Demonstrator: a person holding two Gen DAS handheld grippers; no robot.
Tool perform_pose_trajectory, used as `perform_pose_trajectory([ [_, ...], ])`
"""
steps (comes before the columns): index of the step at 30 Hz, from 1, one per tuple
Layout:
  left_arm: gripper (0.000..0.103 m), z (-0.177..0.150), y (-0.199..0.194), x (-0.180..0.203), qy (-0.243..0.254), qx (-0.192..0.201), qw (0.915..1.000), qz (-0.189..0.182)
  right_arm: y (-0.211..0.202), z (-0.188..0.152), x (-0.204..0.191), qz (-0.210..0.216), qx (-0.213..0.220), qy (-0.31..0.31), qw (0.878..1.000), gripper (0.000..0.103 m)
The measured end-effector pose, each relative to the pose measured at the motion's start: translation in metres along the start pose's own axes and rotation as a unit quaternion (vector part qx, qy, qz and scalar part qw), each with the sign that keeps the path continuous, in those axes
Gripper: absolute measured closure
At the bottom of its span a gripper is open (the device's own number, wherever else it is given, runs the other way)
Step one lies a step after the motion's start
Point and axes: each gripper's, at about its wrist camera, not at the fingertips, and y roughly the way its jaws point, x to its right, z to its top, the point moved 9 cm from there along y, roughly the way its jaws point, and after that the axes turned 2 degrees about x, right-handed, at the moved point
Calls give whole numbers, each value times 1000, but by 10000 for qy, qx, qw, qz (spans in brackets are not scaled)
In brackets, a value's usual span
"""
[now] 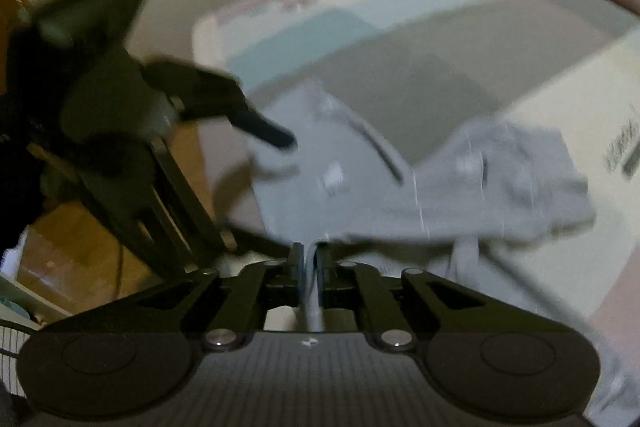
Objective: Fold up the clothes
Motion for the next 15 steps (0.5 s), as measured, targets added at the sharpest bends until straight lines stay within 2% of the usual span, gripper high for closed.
perform_pose_trajectory([
  [2,13,0,0,0,-105,-6,9998,-155,-3,-9,7,-56,-36,173,9998,81],
  [5,13,3,-3,-1,-389,101,9984,-402,-28,-15,19,-156,210,424,9988,67],
  [9,13,17,-3,-3,-849,293,9920,-888,-65,-31,38,-393,496,833,9945,66],
  [11,13,23,4,-2,-1214,285,9842,-1259,-78,-45,46,-493,563,1073,9914,66],
  [15,15,31,27,-2,-1921,99,9623,-1925,-97,-73,55,-650,712,1522,9836,65],
])
